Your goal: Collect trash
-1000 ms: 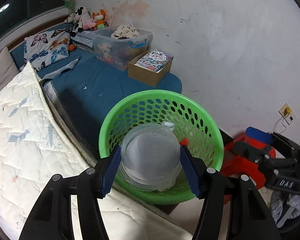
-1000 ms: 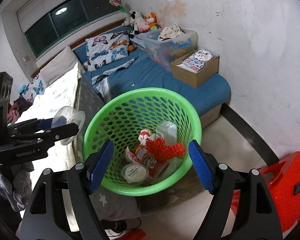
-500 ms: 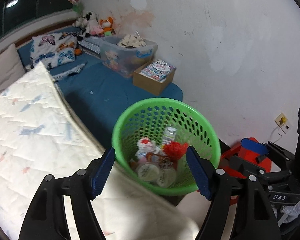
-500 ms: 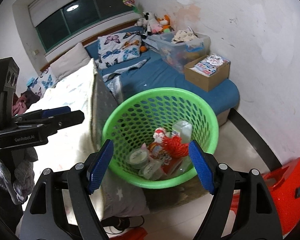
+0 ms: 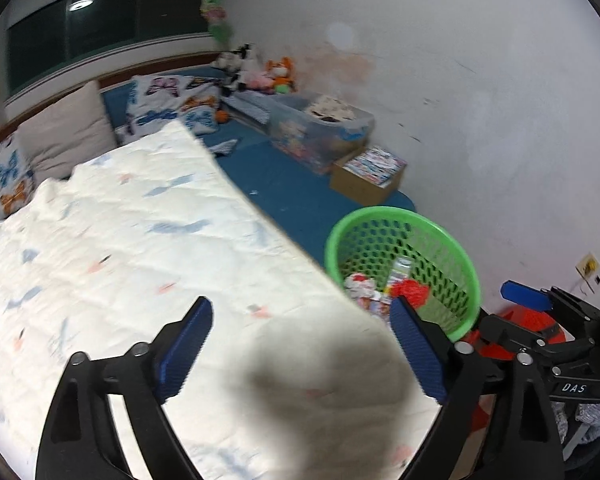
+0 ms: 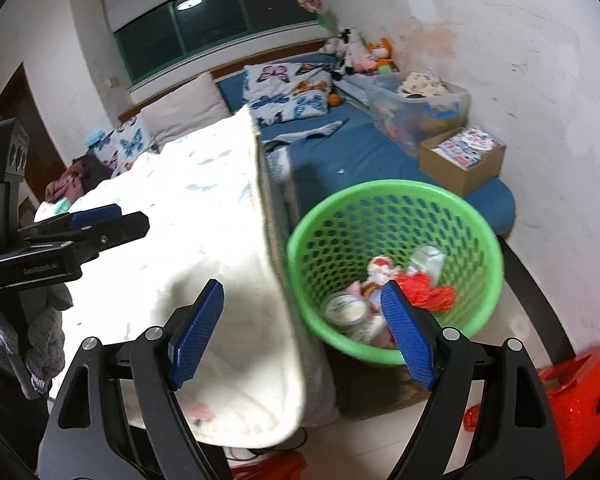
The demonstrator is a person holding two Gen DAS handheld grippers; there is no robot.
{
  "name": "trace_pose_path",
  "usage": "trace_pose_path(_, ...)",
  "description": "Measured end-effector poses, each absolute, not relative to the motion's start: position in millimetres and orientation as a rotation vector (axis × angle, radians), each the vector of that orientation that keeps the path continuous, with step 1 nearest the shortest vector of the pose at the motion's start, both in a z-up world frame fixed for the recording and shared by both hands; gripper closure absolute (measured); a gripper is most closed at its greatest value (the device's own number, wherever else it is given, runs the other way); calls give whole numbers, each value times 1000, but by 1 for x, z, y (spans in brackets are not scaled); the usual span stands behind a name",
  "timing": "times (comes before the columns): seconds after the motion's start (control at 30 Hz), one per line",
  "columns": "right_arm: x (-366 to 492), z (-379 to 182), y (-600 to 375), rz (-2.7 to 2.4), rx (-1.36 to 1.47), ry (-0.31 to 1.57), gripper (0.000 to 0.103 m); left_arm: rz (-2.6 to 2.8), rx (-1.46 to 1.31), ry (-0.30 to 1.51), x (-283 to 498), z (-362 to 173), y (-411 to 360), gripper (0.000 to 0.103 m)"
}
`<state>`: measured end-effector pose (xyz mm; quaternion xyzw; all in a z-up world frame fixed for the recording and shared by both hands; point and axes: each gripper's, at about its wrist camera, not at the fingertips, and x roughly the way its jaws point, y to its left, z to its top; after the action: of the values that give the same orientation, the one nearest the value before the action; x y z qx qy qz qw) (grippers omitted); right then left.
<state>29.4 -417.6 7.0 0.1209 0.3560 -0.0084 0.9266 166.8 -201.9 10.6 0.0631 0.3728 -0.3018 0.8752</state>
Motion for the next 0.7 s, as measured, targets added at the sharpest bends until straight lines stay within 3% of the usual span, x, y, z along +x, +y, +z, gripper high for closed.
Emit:
trace_pose_path(0.47, 38, 6, -336, 17, 164, 814, 18, -393, 36, 750, 142, 23, -88, 7)
trace_pose_path(0.53, 36, 6, -327, 19, 151, 810, 10, -356, 56, 740, 135, 23, -76, 7)
trace_pose_path(0.7, 29, 10, -308, 10, 106, 787, 9, -307, 49, 732, 119, 23, -48, 7)
